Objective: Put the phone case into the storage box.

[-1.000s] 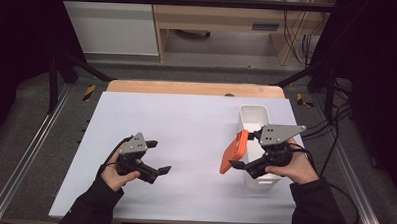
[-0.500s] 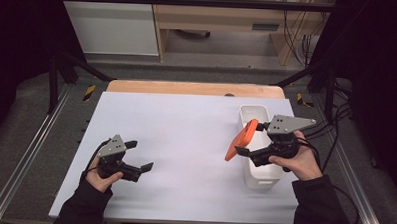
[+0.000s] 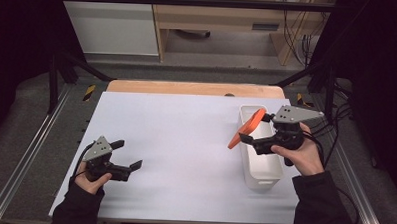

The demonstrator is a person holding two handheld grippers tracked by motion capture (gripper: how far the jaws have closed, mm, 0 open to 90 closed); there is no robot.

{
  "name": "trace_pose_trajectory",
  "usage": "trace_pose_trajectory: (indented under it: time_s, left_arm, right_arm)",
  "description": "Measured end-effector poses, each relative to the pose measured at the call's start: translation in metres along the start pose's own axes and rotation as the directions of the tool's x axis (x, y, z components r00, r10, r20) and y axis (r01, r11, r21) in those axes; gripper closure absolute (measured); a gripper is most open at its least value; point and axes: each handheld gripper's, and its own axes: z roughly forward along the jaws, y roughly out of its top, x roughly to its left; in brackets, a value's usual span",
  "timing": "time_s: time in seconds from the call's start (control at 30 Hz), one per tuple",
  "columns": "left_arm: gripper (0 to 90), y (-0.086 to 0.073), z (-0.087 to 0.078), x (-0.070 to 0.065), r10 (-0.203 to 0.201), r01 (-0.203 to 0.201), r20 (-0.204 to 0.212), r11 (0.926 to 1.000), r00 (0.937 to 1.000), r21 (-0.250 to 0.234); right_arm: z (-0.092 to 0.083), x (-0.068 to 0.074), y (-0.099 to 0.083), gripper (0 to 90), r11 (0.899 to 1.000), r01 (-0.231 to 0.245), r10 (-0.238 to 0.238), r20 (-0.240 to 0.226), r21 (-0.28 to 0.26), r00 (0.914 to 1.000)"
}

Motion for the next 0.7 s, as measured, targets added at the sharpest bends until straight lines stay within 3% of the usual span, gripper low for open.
trace_pose_trajectory:
  time_s: [0.23,0.5,0.7]
  left_arm:
    - [0.7,-0.011,-0.005,0.009,-0.018,0.018,-0.026,0.9998,0.9995,-0.002]
    - [0.7,-0.016,-0.005,0.012,-0.027,0.027,-0.025,0.9996,0.9993,-0.002]
    - [0.7,-0.018,-0.003,0.013,-0.019,0.019,-0.024,0.9998,0.9995,0.010]
  right_arm:
    - [0.003,-0.007,0.007,15.7,1.000,-0.022,0.021,0.071,0.006,0.9972]
    - [0.006,-0.015,0.014,15.7,0.999,-0.039,0.037,0.138,0.014,0.9897]
    - [0.009,-0.026,0.019,15.7,0.997,-0.069,0.062,0.204,0.023,0.9769]
